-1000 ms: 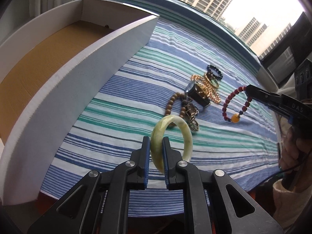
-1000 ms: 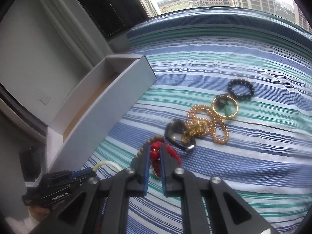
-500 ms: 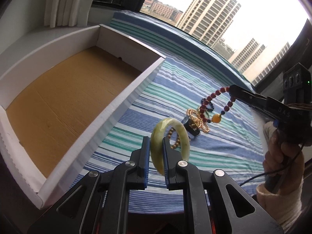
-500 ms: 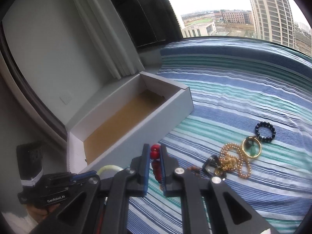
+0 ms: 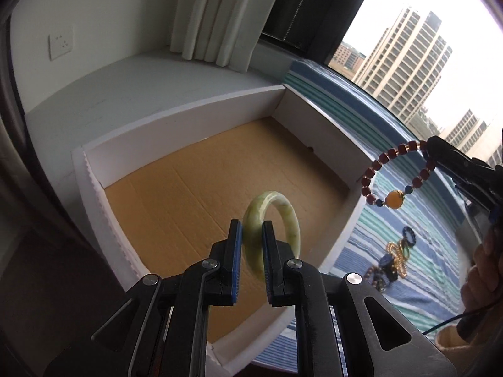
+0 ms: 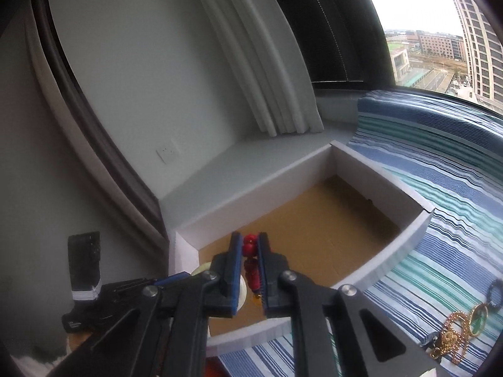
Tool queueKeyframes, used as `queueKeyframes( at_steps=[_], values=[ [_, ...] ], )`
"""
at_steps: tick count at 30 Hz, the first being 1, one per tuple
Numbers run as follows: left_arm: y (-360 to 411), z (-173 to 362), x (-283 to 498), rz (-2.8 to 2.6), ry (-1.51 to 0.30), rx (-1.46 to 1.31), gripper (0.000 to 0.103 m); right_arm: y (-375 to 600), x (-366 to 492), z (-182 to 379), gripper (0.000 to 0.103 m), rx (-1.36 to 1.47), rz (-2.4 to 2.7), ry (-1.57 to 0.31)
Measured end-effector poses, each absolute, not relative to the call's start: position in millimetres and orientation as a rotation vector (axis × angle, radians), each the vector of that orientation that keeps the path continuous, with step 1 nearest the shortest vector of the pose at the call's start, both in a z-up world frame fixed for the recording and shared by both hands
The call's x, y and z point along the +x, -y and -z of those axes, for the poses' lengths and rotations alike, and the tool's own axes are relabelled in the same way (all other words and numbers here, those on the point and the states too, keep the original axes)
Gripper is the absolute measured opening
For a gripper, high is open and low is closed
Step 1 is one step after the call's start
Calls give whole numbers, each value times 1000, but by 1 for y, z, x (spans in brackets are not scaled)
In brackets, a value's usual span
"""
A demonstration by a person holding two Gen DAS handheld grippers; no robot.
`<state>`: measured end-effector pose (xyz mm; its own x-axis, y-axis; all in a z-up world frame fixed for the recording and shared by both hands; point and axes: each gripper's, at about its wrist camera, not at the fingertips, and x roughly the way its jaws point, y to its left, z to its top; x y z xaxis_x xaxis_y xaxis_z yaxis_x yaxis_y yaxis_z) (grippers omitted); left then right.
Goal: Organize jewelry
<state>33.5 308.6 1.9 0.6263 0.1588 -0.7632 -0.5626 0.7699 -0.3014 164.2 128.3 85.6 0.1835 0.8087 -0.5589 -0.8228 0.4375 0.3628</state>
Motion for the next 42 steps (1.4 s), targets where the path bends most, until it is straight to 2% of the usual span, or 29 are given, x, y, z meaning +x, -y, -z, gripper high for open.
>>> queueKeyframes(
  at_steps=[5,6,12,14,15,16,17,18,19,21,23,25,28,33,42],
  values=[
    [-324,32,29,-466,-857,-598,8,-180,166,-54,10,-69,-1179,-852],
    [-326,37,29,-465,-866,-600,0,-187,166,-44,10,-83,-1173,-872],
    [-323,46,37,-466,-887,-575,0,-203,175,18,10,-150,-1097,-976],
    [-318,45,40,-468,-888,-548,4,-200,176,27,14,-155,-1069,-987],
    [-314,43,41,-467,-888,-536,14,-197,177,28,20,-160,-1048,-977],
    [-310,42,41,-465,-887,-529,31,-193,177,26,36,-157,-1038,-966],
    [-309,42,41,-467,-883,-521,41,-187,177,24,45,-146,-1036,-955],
    [-305,40,40,-473,-875,-512,58,-180,177,20,45,-131,-1034,-941],
    [-302,39,39,-477,-867,-498,63,-174,177,16,45,-122,-1031,-927],
    [-293,36,39,-468,-862,-464,65,-159,173,9,45,-118,-1031,-895],
    [-285,34,39,-450,-853,-441,74,-141,165,2,49,-112,-1026,-858],
    [-275,29,38,-466,-829,-387,88,-119,152,4,51,-113,-1018,-836],
    [-261,18,39,-550,-758,-226,96,-78,131,14,52,-130,-986,-808],
    [-250,11,45,-594,-693,-80,97,-5,92,39,52,-175,-877,-765],
    [-227,56,72,-596,-842,69,97,116,58,80,56,-119,-633,-825]
  ],
)
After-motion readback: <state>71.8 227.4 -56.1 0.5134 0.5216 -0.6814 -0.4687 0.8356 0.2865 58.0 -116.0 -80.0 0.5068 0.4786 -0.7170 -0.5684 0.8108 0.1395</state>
